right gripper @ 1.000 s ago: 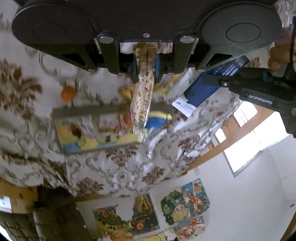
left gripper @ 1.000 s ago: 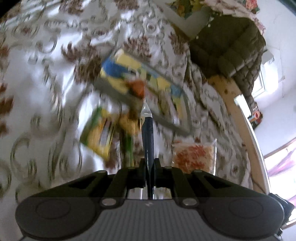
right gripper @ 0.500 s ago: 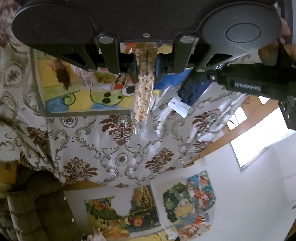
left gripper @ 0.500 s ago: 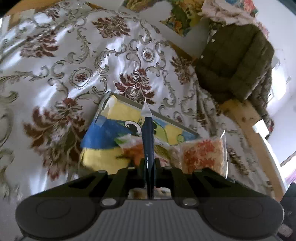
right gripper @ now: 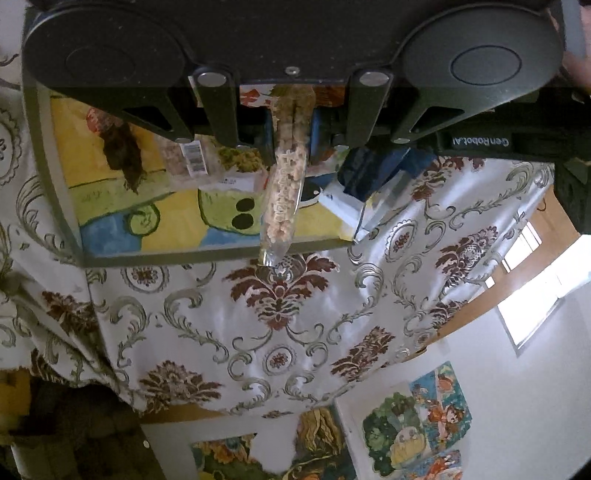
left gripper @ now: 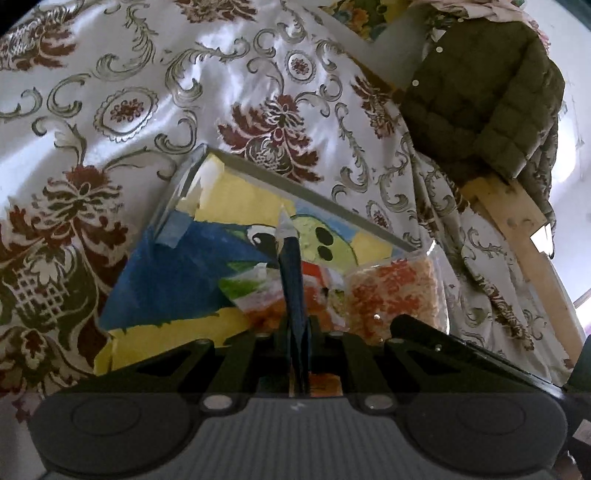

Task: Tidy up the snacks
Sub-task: 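Carry the puffed-snack tube over the tray with the right tool while the left tool carries the blue pack, then open both tools to release the tube and blue pack into the tray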

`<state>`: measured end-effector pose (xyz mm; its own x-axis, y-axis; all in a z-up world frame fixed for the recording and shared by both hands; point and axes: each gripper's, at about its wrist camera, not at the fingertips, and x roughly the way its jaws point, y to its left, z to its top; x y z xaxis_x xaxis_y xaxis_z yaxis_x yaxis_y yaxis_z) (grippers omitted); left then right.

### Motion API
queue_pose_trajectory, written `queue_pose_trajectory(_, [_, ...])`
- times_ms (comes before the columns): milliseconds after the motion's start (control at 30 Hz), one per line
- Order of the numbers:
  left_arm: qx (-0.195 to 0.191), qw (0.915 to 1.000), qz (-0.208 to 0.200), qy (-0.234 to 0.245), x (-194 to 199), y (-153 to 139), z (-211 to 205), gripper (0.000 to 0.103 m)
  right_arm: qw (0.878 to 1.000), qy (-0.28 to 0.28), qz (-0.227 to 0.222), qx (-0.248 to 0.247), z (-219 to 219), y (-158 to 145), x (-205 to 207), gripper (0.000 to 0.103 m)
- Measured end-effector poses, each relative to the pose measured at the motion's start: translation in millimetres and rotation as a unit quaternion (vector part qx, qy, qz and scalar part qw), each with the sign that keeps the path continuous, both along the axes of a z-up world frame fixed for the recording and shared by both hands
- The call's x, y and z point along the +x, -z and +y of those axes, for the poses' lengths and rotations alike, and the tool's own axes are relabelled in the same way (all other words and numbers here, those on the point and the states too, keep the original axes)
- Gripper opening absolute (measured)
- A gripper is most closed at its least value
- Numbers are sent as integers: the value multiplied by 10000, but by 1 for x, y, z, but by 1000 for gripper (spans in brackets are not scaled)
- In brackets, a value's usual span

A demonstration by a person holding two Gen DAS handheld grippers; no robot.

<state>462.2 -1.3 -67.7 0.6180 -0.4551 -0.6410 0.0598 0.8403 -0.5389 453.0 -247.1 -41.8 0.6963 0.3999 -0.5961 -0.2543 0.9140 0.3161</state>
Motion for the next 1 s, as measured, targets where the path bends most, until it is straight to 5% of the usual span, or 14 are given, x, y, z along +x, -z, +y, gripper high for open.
queue_pose_trajectory(367, [357, 9991, 23, -243, 5, 9, 5, 11, 9999, 106, 8, -42, -1, 3, 2, 22])
queue_pose_trajectory(567, [934, 9949, -62, -385, -1, 4, -3, 17, 9995, 205, -4, -252, -3, 2, -1, 27])
queue_pose_trajectory(833, [1366, 9889, -169, -563, -16, -8, -12, 70, 9984, 308, -10, -482, -7, -1, -12, 43])
queue_pose_trajectory(1000, [1347, 9882, -265, -687, -34, -22, -9, 84, 9976, 368, -165, -570, -12, -14, -25, 60])
